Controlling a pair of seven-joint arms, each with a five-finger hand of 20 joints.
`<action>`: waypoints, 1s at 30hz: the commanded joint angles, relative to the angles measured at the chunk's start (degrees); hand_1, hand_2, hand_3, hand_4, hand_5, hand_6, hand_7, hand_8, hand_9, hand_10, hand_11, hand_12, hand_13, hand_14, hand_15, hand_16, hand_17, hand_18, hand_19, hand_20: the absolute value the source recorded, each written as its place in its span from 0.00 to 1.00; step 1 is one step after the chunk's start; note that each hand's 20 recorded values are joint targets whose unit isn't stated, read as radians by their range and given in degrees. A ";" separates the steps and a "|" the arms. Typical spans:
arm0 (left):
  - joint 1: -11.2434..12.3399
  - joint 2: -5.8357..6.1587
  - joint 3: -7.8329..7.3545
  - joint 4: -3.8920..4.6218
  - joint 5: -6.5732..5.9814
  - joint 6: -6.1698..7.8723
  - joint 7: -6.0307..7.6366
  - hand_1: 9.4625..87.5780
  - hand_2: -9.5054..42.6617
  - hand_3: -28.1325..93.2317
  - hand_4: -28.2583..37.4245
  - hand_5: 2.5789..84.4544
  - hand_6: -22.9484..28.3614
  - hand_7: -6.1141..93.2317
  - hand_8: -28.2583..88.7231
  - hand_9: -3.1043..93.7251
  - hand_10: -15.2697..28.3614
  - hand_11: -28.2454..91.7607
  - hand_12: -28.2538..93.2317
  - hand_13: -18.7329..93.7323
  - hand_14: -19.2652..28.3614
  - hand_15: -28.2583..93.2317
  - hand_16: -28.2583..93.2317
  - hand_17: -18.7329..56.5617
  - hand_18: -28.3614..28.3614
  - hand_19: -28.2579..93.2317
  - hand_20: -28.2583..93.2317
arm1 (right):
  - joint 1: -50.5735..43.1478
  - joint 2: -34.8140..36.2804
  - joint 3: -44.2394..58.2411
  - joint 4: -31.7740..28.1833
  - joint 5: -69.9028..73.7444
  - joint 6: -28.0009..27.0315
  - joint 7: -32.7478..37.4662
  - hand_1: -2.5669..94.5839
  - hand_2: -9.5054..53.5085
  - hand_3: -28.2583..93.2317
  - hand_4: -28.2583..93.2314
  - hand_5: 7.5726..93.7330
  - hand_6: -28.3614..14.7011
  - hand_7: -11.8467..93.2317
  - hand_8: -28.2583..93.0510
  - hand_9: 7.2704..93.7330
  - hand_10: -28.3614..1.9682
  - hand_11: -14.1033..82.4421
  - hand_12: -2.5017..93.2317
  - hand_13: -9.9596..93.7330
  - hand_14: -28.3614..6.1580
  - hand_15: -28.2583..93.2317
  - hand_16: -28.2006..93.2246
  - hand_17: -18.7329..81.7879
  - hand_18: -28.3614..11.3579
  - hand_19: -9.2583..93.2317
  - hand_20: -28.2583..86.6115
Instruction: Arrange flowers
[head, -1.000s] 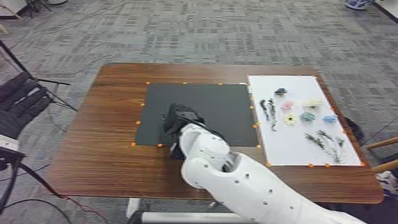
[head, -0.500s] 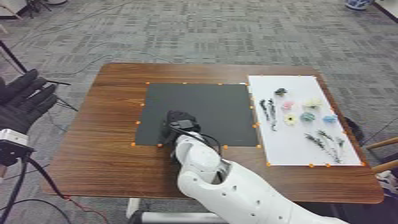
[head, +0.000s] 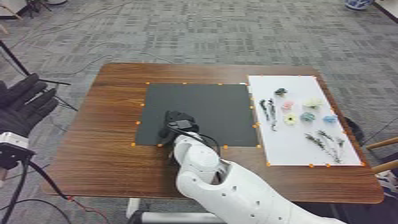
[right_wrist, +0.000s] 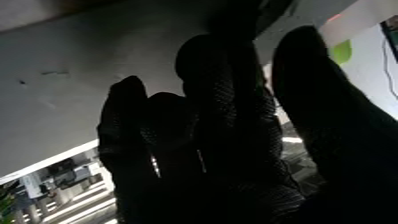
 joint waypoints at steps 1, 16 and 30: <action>0.04 -0.44 0.68 -0.37 -0.57 0.49 0.17 0.22 0.39 0.80 0.00 0.43 0.62 0.11 0.20 0.36 0.67 0.31 0.34 0.37 0.71 0.39 0.23 0.22 0.71 0.39 0.32 | -0.38 -0.44 0.68 0.49 0.88 0.42 -0.09 0.45 0.00 0.85 0.04 0.69 0.49 0.39 0.16 0.76 0.35 0.64 0.35 0.71 0.27 0.86 0.58 0.50 0.00 0.91 0.55; 0.85 -1.26 1.14 -0.70 -1.09 0.64 0.76 0.22 0.41 0.79 0.00 0.43 0.62 0.11 0.20 0.36 0.67 0.30 0.35 0.36 0.71 0.38 0.23 0.22 0.71 0.39 0.32 | -0.15 -0.41 1.08 0.66 1.08 2.35 0.93 0.46 0.00 0.85 0.04 0.70 0.49 0.36 0.26 0.81 0.37 0.54 0.31 0.72 0.30 0.85 0.56 0.51 0.00 0.91 0.54; 3.42 -2.61 -3.68 -0.06 -5.27 -1.46 3.03 0.22 0.42 0.79 0.00 0.43 0.63 0.11 0.20 0.36 0.67 0.29 0.35 0.37 0.72 0.37 0.24 0.22 0.71 0.39 0.32 | -3.33 5.29 7.29 -7.92 -1.90 -0.77 -1.05 0.39 0.00 0.85 0.06 0.60 0.41 0.31 0.17 0.76 0.28 0.49 0.28 0.71 0.27 0.83 0.56 0.50 0.00 0.90 0.53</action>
